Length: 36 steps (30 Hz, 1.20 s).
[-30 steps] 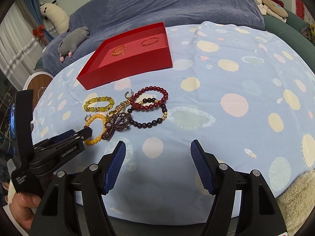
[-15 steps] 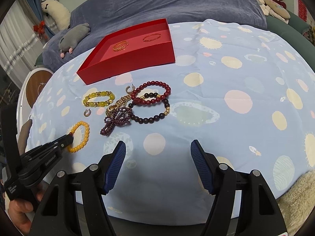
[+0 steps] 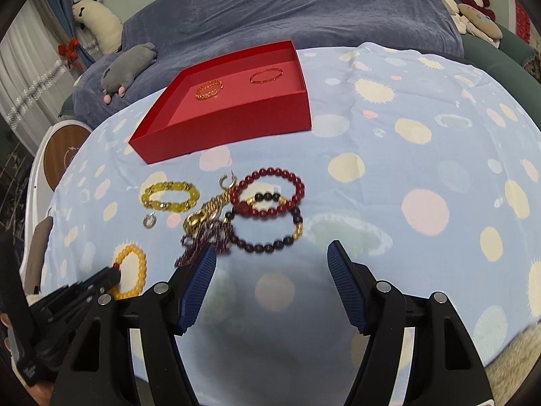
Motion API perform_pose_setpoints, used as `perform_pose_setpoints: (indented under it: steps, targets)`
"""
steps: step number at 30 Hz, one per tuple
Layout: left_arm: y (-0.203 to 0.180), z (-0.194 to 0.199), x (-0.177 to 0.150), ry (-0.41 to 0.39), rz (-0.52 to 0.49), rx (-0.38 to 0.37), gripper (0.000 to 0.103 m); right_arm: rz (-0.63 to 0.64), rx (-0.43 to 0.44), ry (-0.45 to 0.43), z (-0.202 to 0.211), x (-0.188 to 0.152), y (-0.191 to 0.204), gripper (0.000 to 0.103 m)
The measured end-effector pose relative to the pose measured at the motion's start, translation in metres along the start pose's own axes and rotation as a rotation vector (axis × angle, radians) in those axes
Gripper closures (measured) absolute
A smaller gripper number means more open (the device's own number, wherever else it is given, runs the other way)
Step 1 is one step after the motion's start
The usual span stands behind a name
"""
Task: Organize jewelry
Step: 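Grasp the orange amber bead bracelet with the left tool, then grasp the dark red bead bracelet with the right tool while the left holds the amber bracelet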
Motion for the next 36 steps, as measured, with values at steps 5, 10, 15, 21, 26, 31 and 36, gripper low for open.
perform_pose_setpoints:
  steps: [5, 10, 15, 21, 26, 31, 36]
  targets:
    - [0.0, 0.0, 0.001, -0.002, 0.006, -0.007, 0.095, -0.022, -0.014, 0.001, -0.017, 0.023, -0.004, 0.038]
    - [0.001, -0.001, 0.002, -0.004, 0.007, -0.01, 0.095, -0.033, -0.042, 0.026, -0.037, 0.035, -0.011, 0.046]
    - [0.001, -0.001, 0.002, -0.004, 0.008, -0.011, 0.095, -0.034, -0.062, 0.048, -0.051, 0.04, -0.013, 0.057]
    - [0.001, -0.001, 0.002, -0.004, 0.009, -0.011, 0.095, -0.026, -0.06, 0.065, -0.06, 0.039, -0.013, 0.07]
    - [0.001, -0.002, 0.003, -0.003, 0.012, -0.012, 0.095, 0.022, -0.038, 0.069, -0.056, 0.034, -0.002, 0.091]
    - [0.001, -0.002, 0.004, -0.003, 0.02, -0.022, 0.095, 0.024, -0.015, 0.075, -0.046, 0.022, 0.002, 0.096]
    - [0.001, -0.002, 0.005, -0.003, 0.021, -0.022, 0.095, -0.002, 0.011, 0.07, -0.03, 0.008, -0.003, 0.096]
Point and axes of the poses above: each gripper's, at about its wrist camera, not at the fingertips, and z roughly against the way its jaws point, y to its left, x to its top, the point moved 7 cm from there along -z, roughly the way its jaws point, and after that the axes turned 6 degrees about -x, right-handed, at the moved point
